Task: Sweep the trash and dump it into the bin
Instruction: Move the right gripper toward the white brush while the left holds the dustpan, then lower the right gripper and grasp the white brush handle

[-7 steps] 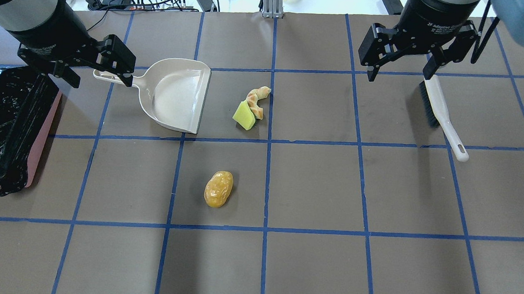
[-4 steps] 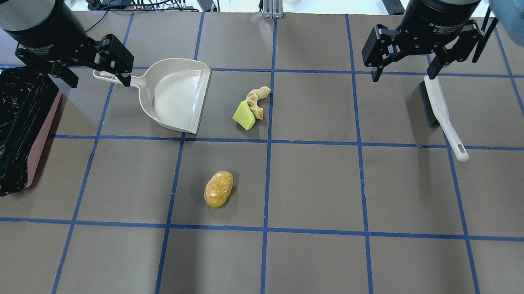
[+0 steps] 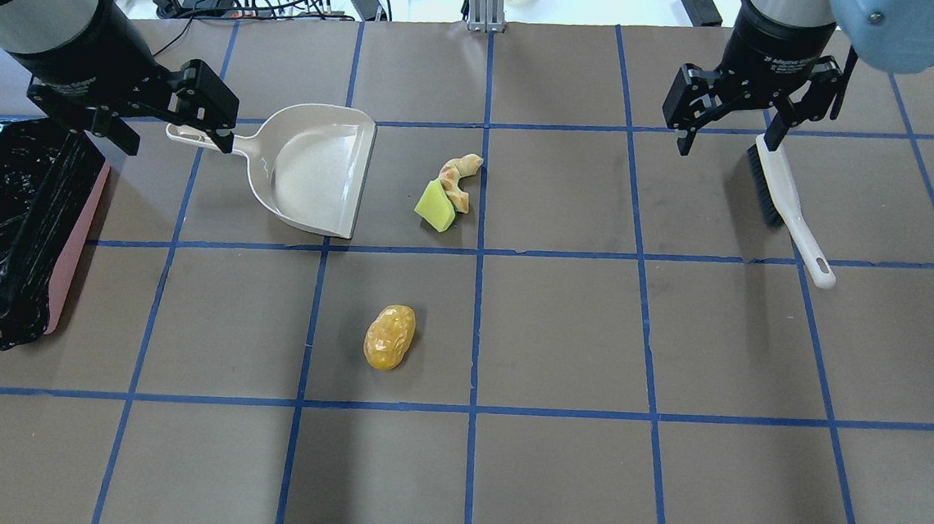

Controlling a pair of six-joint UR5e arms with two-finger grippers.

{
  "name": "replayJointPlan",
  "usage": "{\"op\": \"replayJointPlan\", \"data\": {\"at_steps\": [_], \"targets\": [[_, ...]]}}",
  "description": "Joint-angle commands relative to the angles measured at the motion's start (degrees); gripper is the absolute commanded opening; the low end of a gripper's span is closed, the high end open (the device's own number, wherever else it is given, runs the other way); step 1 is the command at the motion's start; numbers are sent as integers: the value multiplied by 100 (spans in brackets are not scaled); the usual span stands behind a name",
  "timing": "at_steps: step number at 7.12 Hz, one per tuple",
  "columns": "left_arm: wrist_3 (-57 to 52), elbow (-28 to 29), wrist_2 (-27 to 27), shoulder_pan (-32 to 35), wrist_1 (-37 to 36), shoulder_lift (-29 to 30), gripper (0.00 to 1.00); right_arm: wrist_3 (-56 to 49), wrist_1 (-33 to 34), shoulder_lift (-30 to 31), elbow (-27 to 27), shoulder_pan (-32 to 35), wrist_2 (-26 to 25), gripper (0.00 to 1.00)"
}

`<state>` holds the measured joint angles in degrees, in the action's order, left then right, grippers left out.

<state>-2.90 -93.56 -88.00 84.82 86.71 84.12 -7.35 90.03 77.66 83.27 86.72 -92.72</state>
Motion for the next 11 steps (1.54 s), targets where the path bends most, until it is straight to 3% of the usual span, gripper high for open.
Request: {"op": "replayJointPlan", "data": {"at_steps": [1,3,4,6,8,11], "targets": [[-9,-4,-7,8,4,-1,100,-705,949,-845,49,-741,-392,100],[0,-13,-7,8,4,-1,100,-1775,1936,-1384,49,-1024,-824,100],[0,-13,-7,-1,4,-9,100,-1814,1878,-1464,92,-1252,-766,100],[0,-13,-7,-9,4,-1,100,-1657,1457,-1229,826,-1473,-730,94],[0,-13,-7,-9,4,-10,100,-1645,1665,-789,1479,-1482,-756,94],[0,-4,-7,-18,4,-9,100,-1953,1728,-805,1710,-1614,-730,85]]}}
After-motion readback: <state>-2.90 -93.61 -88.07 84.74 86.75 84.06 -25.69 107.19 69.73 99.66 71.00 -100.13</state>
